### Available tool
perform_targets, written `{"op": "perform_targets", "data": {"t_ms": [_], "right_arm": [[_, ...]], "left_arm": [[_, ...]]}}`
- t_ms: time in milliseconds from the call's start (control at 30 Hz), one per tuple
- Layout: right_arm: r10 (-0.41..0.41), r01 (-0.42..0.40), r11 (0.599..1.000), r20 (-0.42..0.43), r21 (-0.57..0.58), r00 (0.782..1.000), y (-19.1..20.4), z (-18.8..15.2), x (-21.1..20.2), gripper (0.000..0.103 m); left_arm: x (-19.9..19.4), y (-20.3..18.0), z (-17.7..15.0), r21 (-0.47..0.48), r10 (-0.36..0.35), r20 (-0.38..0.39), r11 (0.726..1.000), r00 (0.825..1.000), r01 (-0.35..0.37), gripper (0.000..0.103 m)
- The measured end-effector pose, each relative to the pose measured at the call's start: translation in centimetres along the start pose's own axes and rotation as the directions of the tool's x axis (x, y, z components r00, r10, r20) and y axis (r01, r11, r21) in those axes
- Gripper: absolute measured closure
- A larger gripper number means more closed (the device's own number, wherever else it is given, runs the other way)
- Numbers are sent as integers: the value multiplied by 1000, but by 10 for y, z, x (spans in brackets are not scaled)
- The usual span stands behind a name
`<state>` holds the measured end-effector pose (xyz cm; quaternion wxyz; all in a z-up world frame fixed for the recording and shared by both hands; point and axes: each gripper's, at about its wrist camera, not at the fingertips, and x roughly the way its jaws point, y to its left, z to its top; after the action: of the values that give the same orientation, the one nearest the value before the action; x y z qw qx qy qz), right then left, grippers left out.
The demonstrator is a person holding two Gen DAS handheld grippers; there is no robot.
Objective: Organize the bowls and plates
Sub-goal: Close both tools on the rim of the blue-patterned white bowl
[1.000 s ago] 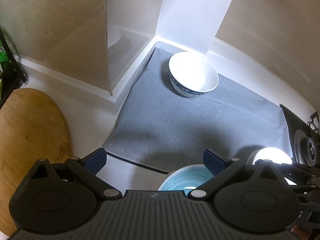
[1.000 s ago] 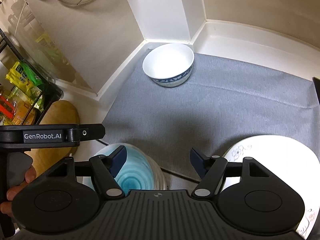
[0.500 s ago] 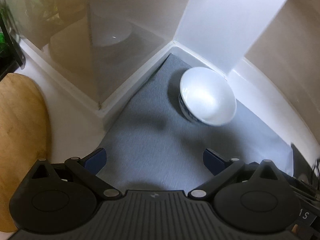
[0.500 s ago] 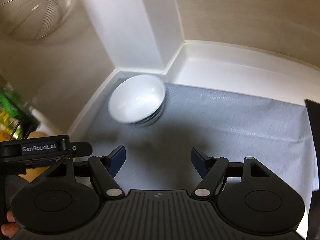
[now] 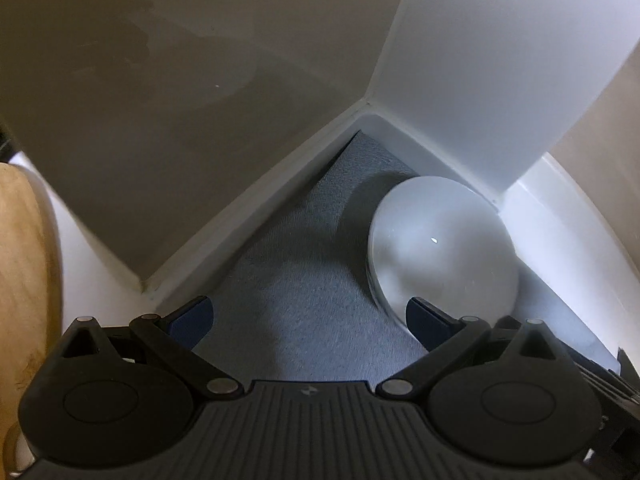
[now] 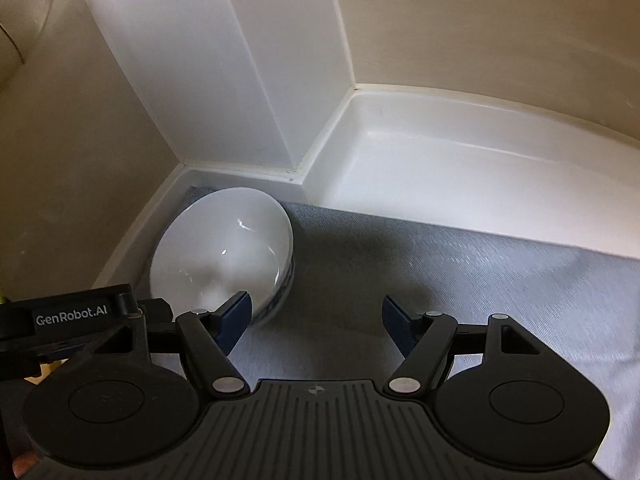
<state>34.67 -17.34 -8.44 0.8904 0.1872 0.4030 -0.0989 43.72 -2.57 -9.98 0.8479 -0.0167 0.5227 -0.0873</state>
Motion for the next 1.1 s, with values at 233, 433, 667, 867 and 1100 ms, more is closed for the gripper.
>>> {"op": "perform_targets", "data": {"t_ms": [233,433,667,867,1100], "right_arm": [[-10,10,1000,-25,-18,1000,1,6,25,29],[-16,15,999,-24,-40,1000,4,6,35,30],[-14,12,998,-23,-62,1000,7,8,46,35],[41,-44,997,-39,-63,998,10,9,50,83],[48,-51,995,-35,-86,998,17,9,49,90]], "left_arm": [[21,2,11,-49,17,-38,999,999,-19,1],[30,-2,15,-49,12,-39,999,999,-14,1],[23,0,11,-38,3,-35,999,999,-4,1],[18,-1,12,12,-67,-27,998,997,68,44],[13,3,11,65,-128,-53,989,990,132,92]]}}
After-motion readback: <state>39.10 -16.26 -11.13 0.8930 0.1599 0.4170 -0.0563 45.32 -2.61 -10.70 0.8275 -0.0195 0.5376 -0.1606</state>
